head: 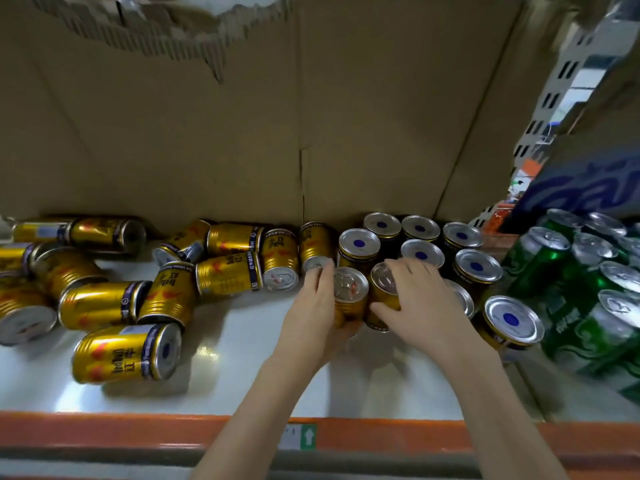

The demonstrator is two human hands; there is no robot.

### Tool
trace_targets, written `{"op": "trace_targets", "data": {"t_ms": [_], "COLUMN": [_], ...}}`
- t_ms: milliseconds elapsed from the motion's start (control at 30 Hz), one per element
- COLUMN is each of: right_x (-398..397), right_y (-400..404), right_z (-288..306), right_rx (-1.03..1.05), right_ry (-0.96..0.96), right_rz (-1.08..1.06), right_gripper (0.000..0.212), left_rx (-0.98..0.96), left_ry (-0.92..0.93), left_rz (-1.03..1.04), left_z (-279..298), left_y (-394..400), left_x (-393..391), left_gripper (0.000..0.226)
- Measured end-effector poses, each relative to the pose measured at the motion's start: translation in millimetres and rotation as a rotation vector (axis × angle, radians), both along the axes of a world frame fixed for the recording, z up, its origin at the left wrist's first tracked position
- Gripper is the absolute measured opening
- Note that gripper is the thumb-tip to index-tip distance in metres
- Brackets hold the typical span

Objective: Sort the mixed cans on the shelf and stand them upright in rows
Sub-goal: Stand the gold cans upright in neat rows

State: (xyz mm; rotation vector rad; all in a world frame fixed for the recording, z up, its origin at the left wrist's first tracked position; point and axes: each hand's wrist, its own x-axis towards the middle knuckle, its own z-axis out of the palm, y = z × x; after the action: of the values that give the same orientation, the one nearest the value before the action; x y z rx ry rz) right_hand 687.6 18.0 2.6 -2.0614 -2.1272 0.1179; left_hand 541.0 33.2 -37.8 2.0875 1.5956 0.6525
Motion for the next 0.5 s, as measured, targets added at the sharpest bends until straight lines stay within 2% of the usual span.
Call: {"op": "trace_targets", "data": {"t_ms": [100, 167, 267, 367, 500], "right_x": [-9, -19, -35, -54, -83], "right_y": [-2, 0, 6, 20, 51], "right_z": [0, 0, 1, 5, 7], "right_rx": [0.071, 0.094, 0.029, 0.004, 0.006], "right_ry": [0.109, 0.137, 0.178, 0.229, 0.132], "right_rz": [0.053, 0.11, 0.171, 0.234, 0.218], "right_gripper": [0.058, 0.053, 0.059, 0.058, 0.057], "left_rx": [0.013, 0.03, 0.026, 0.008, 0.041], "left_ry": [0.097, 0.196, 0.307, 0.37, 0.389], "left_rz": [0.019, 0.059, 0.107, 0.169, 0.192], "left_z": [4, 10, 16, 18, 19], "left_y": [-4, -5, -3, 6, 19], "left_x": [-13, -29, -63, -98, -120], "left_gripper": [0.099, 0.09, 0.077, 0.075, 0.071]}}
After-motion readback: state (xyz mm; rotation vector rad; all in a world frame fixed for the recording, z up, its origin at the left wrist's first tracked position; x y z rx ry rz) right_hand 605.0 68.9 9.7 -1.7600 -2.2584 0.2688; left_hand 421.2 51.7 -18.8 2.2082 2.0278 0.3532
